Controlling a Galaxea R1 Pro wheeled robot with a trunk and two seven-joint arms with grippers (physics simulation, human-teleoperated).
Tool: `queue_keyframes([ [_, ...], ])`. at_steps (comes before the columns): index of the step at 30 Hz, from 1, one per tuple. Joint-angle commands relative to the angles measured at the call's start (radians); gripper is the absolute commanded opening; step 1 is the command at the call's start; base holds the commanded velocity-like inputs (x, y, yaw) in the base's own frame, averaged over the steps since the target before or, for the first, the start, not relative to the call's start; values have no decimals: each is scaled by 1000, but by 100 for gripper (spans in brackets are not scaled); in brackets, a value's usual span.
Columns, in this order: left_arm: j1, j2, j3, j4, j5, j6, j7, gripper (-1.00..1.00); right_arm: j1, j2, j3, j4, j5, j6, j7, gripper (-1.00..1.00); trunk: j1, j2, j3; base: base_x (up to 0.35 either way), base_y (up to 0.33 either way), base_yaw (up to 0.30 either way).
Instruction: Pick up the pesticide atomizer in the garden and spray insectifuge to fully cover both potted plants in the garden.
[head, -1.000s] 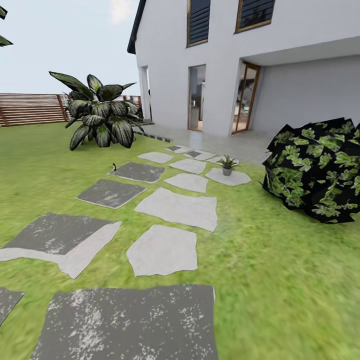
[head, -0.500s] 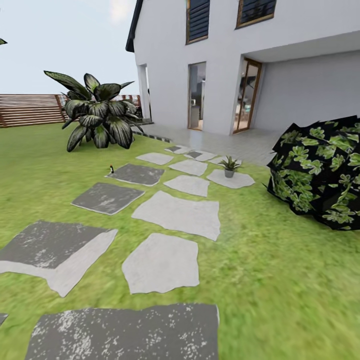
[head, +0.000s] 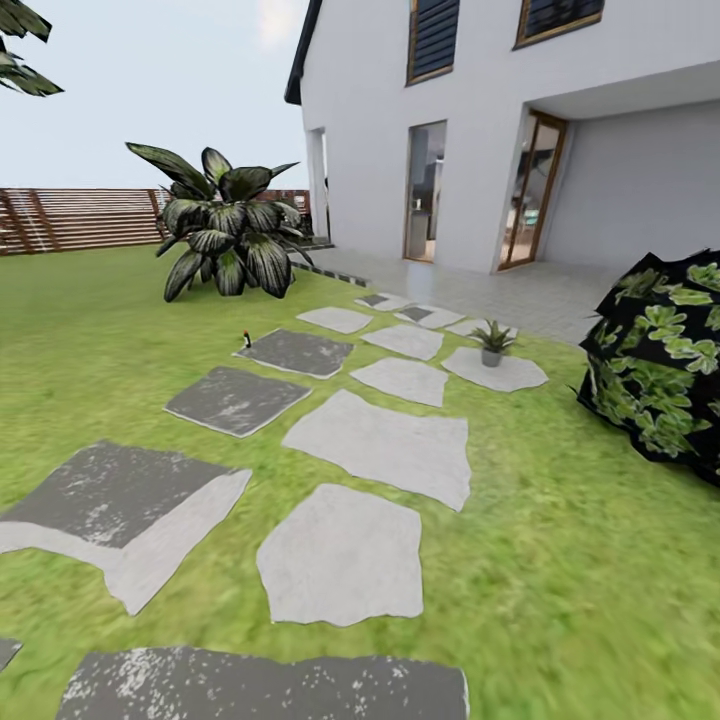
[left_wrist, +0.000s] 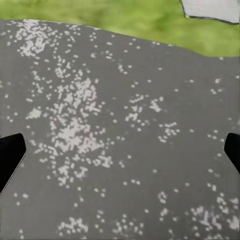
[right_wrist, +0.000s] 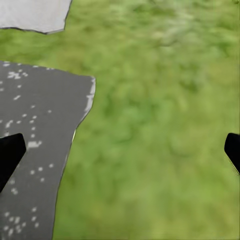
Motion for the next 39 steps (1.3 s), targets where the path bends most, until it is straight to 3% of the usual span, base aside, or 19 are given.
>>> queue_keyframes([
  [1,-1,0,3,1,-2,-4,-1,100,0,0,-1,0,0,-3,0,100,0,0,-1,338,0,274],
  [24,-1,0,4,0,-1,-4,0,100,0,0,-4,1,0,-3,0,100,0,0,-1,338,0,270],
  [39,-1,0,6,-8,-1,-4,0,100,0,0,-6,-1,-1,-3,0,100,0,0,-1,338,0,16],
])
